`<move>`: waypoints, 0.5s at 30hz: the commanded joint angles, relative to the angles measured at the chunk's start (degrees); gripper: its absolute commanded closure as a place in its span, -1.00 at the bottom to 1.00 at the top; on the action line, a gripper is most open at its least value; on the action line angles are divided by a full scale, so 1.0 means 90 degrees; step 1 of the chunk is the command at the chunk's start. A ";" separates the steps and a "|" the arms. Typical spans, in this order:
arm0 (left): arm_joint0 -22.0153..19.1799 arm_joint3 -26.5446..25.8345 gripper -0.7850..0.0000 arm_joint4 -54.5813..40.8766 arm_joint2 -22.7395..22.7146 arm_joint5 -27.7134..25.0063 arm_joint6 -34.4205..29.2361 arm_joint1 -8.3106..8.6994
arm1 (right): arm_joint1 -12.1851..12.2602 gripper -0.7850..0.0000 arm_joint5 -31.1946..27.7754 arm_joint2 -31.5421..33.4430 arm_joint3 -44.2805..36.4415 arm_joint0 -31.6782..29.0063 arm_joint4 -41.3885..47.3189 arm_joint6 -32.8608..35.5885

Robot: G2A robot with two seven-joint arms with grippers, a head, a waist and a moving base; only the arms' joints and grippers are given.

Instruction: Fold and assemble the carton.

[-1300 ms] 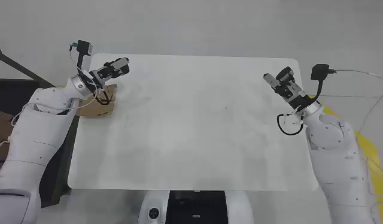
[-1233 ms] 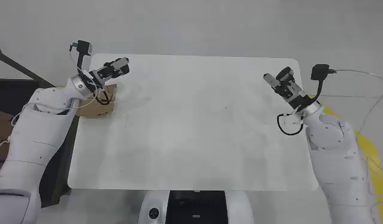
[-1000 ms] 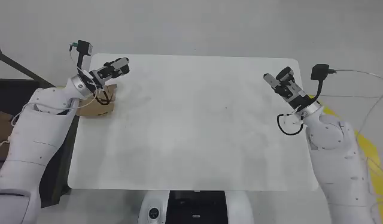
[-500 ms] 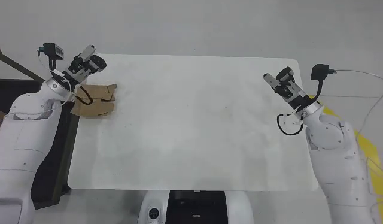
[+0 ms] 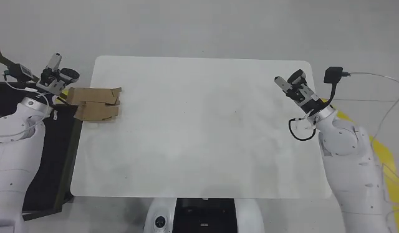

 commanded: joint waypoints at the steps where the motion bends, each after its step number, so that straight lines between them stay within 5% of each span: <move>1: 0.0040 0.0143 -1.00 -0.0022 -0.0069 0.0027 0.0112 -0.0009 | 0.0000 -1.00 0.0000 0.0000 0.0000 0.0000 0.0000 0.0000; 15: -0.0172 0.1555 -1.00 0.0362 -0.0289 0.0296 0.0805 -0.0086 | 0.0000 -1.00 0.0000 0.0000 0.0000 0.0000 0.0000 0.0000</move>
